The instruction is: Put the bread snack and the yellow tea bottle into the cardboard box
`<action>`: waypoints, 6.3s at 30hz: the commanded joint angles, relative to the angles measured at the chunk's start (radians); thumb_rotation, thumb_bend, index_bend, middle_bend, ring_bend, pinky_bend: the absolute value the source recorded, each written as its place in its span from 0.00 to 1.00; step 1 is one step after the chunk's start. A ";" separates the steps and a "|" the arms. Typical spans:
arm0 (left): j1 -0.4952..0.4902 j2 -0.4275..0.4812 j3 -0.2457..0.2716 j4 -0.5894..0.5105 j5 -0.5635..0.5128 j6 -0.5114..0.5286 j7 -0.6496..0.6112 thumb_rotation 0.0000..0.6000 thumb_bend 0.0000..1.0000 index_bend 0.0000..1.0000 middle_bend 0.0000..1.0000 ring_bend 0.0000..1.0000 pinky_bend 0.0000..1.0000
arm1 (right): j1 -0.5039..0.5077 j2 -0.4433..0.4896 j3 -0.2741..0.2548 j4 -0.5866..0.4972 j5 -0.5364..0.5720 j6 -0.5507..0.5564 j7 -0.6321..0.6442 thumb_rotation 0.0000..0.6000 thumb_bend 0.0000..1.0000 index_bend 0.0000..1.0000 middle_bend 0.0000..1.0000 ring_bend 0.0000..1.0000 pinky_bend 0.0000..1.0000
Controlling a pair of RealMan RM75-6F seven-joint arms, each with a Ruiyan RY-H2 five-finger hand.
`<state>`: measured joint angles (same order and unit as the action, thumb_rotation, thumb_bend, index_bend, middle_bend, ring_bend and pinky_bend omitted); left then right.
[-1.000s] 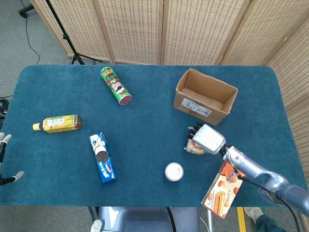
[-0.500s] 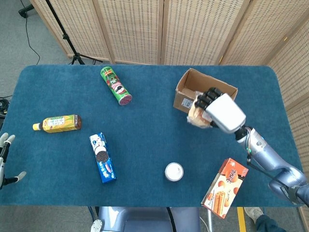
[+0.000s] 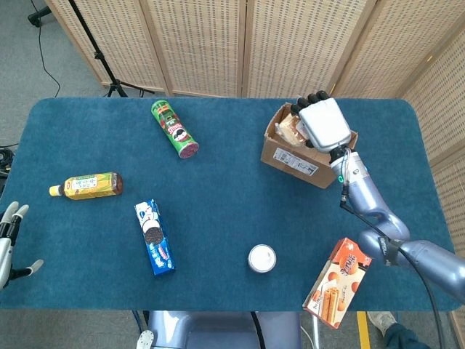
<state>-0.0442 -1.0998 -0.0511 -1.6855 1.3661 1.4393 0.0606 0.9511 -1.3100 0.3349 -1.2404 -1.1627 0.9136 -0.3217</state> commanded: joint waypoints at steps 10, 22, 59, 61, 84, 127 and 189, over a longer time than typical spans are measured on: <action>-0.014 -0.003 -0.011 0.009 -0.035 -0.032 0.002 1.00 0.00 0.00 0.00 0.00 0.00 | 0.027 -0.042 -0.047 0.058 0.094 -0.101 -0.102 1.00 0.13 0.16 0.09 0.07 0.16; -0.022 -0.003 -0.010 0.008 -0.036 -0.042 0.006 1.00 0.00 0.00 0.00 0.00 0.00 | 0.013 0.009 -0.036 -0.068 0.154 0.032 -0.252 1.00 0.00 0.00 0.00 0.00 0.00; -0.350 -0.147 -0.141 0.383 -0.062 -0.375 -0.041 1.00 0.00 0.00 0.00 0.00 0.00 | -0.811 0.158 -0.355 -0.325 -0.370 0.842 0.302 1.00 0.00 0.00 0.00 0.00 0.00; -0.390 -0.180 -0.139 0.441 -0.064 -0.436 -0.066 1.00 0.00 0.00 0.00 0.00 0.00 | -0.819 0.162 -0.352 -0.328 -0.366 0.830 0.307 1.00 0.00 0.00 0.00 0.00 0.00; -0.542 -0.375 -0.130 0.751 -0.163 -0.659 -0.072 1.00 0.30 0.64 0.50 0.43 0.47 | -0.844 0.169 -0.278 -0.300 -0.345 0.758 0.339 1.00 0.00 0.00 0.00 0.00 0.00; -1.073 -0.683 -0.047 0.846 0.564 -0.383 0.111 1.00 0.17 0.67 0.49 0.43 0.50 | -0.864 0.181 -0.221 -0.307 -0.311 0.674 0.336 1.00 0.00 0.00 0.00 0.00 0.00; -0.144 0.066 0.004 -0.043 -0.091 0.042 -0.054 1.00 0.00 0.00 0.00 0.00 0.00 | 0.053 0.035 -0.244 -0.128 -0.906 -0.193 0.107 1.00 0.00 0.03 0.00 0.00 0.00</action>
<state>-0.1887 -1.0336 -0.0448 -1.7296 1.2770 1.4830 0.0064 0.9762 -1.2378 0.0971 -1.3940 -2.0764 0.7568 -0.1929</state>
